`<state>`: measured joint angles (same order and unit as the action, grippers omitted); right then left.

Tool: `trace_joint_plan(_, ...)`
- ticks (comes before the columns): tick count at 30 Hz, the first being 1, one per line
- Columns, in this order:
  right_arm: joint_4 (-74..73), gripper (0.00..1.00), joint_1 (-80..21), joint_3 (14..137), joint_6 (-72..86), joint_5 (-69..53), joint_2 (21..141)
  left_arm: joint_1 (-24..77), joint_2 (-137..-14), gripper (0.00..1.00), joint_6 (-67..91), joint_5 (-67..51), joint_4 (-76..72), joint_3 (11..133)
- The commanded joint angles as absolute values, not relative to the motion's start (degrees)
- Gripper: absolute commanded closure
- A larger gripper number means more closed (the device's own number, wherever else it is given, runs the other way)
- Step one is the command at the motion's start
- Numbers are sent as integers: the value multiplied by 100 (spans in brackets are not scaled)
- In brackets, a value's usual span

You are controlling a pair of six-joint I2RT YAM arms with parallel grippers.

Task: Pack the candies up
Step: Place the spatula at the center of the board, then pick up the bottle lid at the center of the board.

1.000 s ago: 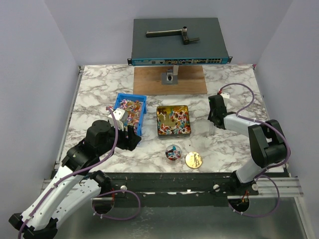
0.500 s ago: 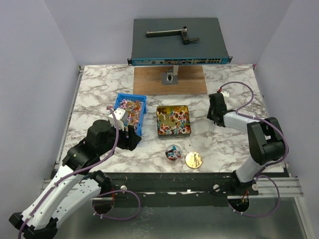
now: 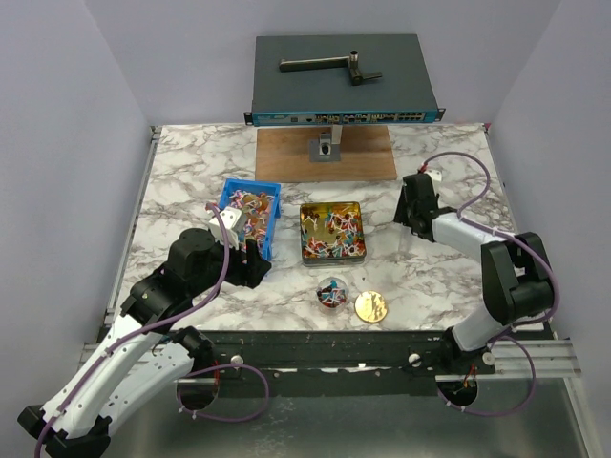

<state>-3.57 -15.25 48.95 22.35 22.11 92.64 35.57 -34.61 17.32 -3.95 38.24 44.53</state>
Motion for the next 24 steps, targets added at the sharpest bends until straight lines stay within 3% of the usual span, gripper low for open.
trace_joint_plan(1,-652,43,-1476,5197,2155,1921,8807,3516,-3472,31,1714,-290,3761,4430)
trace_joint_plan(4,-675,37,-1477,5183,2174,1784,8542,3516,-3459,31,1714,-288,3762,4430)
trace_joint_plan(16,-1487,31,-1474,5338,2225,1091,7874,3511,-3389,31,1729,-273,3759,4421)
trace_joint_plan(24,-1677,7,-1476,4974,2173,153,7199,3516,-3369,31,1732,-238,3762,4421)
